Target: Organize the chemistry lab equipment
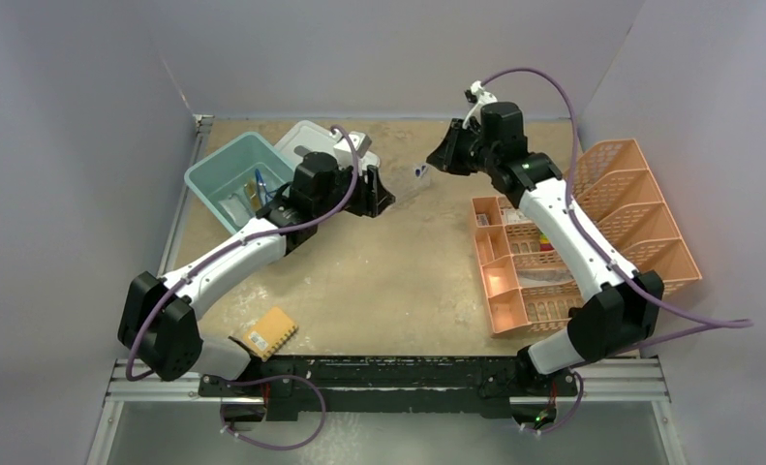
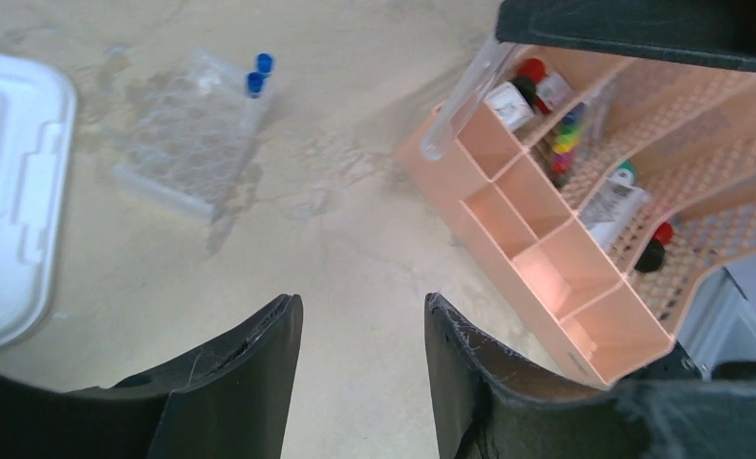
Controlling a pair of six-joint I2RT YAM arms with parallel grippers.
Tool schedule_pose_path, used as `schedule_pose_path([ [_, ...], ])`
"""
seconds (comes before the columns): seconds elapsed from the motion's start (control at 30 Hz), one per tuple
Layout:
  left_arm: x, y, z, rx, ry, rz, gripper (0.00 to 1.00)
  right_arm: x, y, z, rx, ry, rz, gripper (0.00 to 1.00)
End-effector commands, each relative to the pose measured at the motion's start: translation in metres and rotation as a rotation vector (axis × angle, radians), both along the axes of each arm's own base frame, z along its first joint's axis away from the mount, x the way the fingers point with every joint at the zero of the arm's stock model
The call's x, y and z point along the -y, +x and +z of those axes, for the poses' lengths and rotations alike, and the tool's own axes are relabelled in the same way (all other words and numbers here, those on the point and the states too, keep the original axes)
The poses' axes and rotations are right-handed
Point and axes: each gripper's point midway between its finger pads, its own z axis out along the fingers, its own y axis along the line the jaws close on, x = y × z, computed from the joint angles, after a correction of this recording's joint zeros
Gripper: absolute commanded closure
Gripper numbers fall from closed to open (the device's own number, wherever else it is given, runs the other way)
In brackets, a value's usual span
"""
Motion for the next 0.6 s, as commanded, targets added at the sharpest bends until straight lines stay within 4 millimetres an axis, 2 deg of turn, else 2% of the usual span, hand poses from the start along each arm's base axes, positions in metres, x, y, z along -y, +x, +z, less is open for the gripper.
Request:
schedule_pose_path([
  [0.0, -0.029, 0.016, 0.023, 0.010, -0.030, 0.216, 0.51, 0.017, 0.031, 0.012, 0.247, -0.204, -0.102, 0.92],
  [0.1, -0.037, 0.017, 0.030, 0.005, -0.045, 0.269, 0.51, 0.010, 0.040, 0.002, 0.310, -0.306, -0.139, 0.93],
  [0.2, -0.050, 0.020, 0.038, 0.012, -0.056, 0.348, 0.51, 0.007, 0.049, -0.018, 0.324, -0.364, -0.190, 0.93],
  [0.37, -0.079, 0.024, 0.055, 0.083, -0.106, 0.503, 0.52, 0.000, 0.069, -0.043, 0.311, -0.384, -0.295, 0.94],
  [0.47, -0.086, 0.023, 0.069, 0.125, -0.160, 0.537, 0.52, -0.004, 0.077, -0.055, 0.321, -0.397, -0.342, 0.95],
  [0.57, -0.090, 0.023, 0.071, 0.131, -0.170, 0.555, 0.52, -0.001, 0.082, -0.067, 0.340, -0.419, -0.391, 0.95],
])
